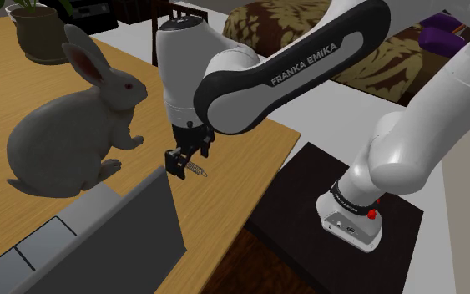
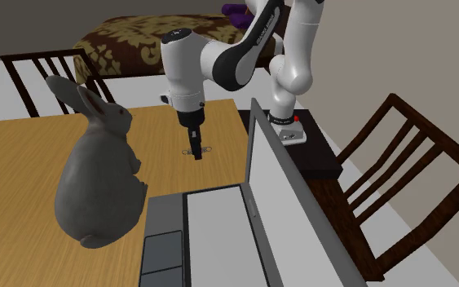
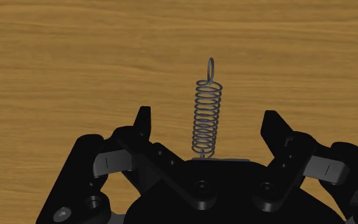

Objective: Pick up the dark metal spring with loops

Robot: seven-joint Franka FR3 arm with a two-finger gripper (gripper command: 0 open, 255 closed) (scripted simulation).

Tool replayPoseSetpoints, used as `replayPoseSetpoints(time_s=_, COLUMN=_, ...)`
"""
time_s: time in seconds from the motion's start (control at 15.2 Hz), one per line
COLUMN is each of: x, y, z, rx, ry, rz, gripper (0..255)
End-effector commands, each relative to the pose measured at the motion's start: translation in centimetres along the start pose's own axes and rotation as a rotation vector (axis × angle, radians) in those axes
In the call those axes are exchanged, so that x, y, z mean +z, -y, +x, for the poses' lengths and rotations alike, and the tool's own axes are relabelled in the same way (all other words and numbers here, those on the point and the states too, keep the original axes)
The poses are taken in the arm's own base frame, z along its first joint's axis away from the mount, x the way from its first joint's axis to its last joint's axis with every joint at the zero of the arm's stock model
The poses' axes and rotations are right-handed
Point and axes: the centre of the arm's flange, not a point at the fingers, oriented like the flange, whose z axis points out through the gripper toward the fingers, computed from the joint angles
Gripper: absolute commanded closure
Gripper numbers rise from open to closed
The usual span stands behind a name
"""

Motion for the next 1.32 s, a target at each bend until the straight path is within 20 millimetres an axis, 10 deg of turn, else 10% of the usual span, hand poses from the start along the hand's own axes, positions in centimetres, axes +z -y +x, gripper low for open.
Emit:
replayPoseSetpoints(time_s=0.0, x=0.2, y=0.0, z=0.0, rx=0.0, ry=0.0, rz=0.0, gripper=0)
replayPoseSetpoints(time_s=0.07, x=0.2, y=0.0, z=0.0, rx=0.0, ry=0.0, rz=0.0, gripper=255)
replayPoseSetpoints(time_s=0.66, x=0.2, y=0.0, z=0.0, rx=0.0, ry=0.0, rz=0.0, gripper=255)
replayPoseSetpoints(time_s=1.25, x=-4.5, y=0.1, z=-0.1, rx=0.0, ry=0.0, rz=0.0, gripper=255)
